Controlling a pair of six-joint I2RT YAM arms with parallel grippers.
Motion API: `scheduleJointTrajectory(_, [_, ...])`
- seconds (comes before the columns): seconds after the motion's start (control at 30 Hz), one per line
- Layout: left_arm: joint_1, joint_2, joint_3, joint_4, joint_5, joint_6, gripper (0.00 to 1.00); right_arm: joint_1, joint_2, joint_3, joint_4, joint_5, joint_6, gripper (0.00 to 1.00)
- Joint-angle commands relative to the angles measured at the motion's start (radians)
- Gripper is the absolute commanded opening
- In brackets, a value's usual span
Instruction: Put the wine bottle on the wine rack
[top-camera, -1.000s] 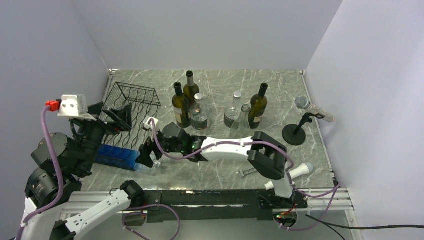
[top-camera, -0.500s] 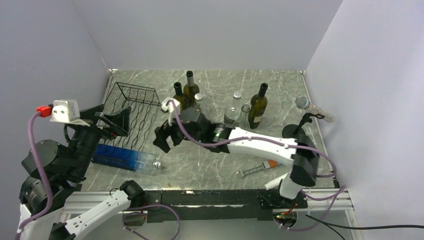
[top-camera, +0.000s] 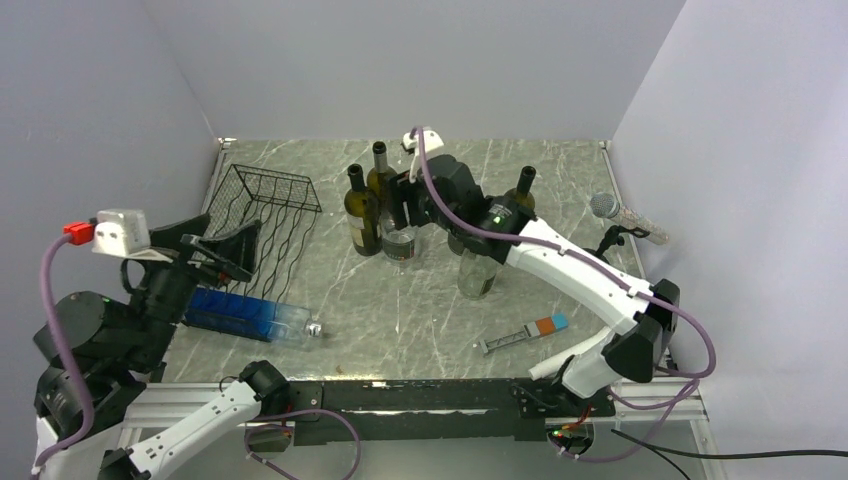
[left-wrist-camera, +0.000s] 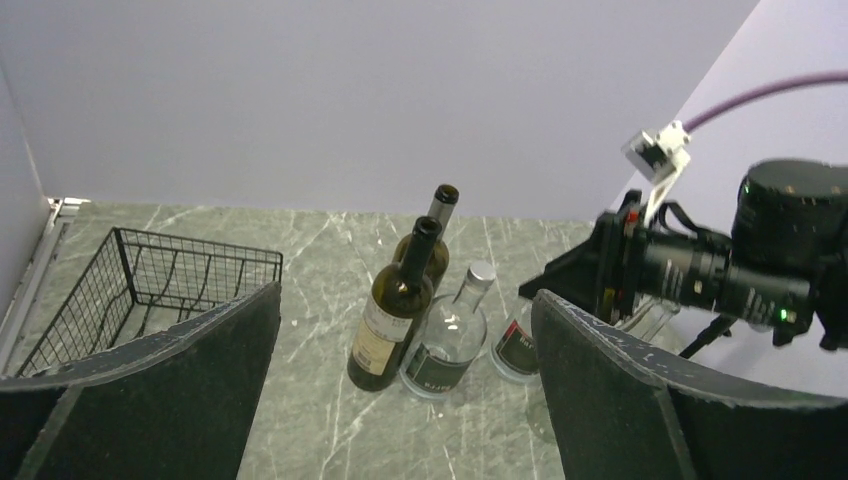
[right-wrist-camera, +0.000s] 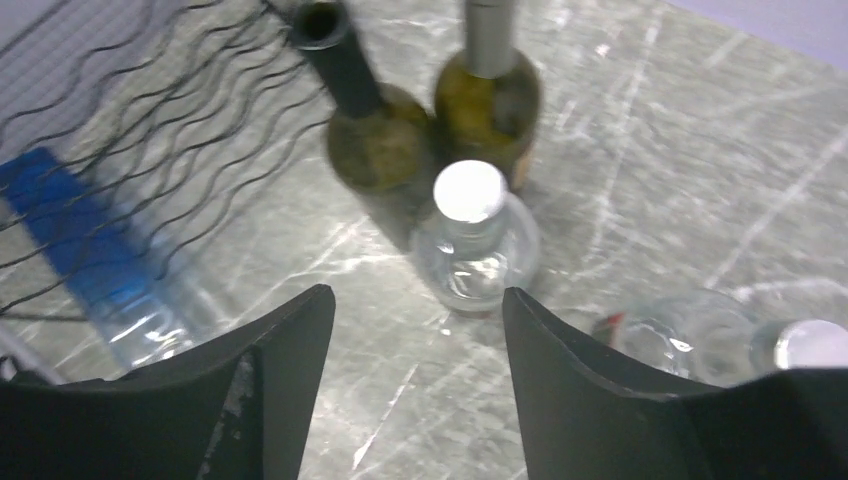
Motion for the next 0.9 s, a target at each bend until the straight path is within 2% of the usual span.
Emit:
scheduleJointTrajectory(0.0, [0.001, 0.04, -0.049, 0.01, 0.041, -0.034, 0.99, -0.06, 0.049, 0.064, -0.111, 0.048, 0.012, 0.62])
scheduleJointTrajectory(0.1, [0.002, 0.056, -0.084, 0.008, 0.055, -0.048, 0.99, -0.093, 0.068, 0.052, -0.095, 0.04, 0.008, 0.6])
scheduleJointTrajectory(0.33, [0.001, 0.057, -0.172, 0.042, 0.085, -0.074, 0.99, -0.104, 0.155, 0.078, -0.077, -0.013, -0.033, 0.67])
scheduleJointTrajectory(0.5, [0.001, 0.046, -0.206, 0.044, 0.073, -0.093, 0.99, -0.114, 0.232, 0.113, -0.064, -0.02, -0.045, 0.67])
scheduleJointTrajectory(0.67, [0.001, 0.052, -0.213, 0.029, 0.136, -0.091, 0.99, -0.122, 0.296, 0.159, -0.045, -0.021, -0.051, 0.59])
scheduleJointTrajectory(0.87, [0.001, 0.1, -0.226, 0.0, 0.212, -0.1, 0.99, -0.134, 0.35, 0.201, -0.032, -0.027, -0.046, 0.54])
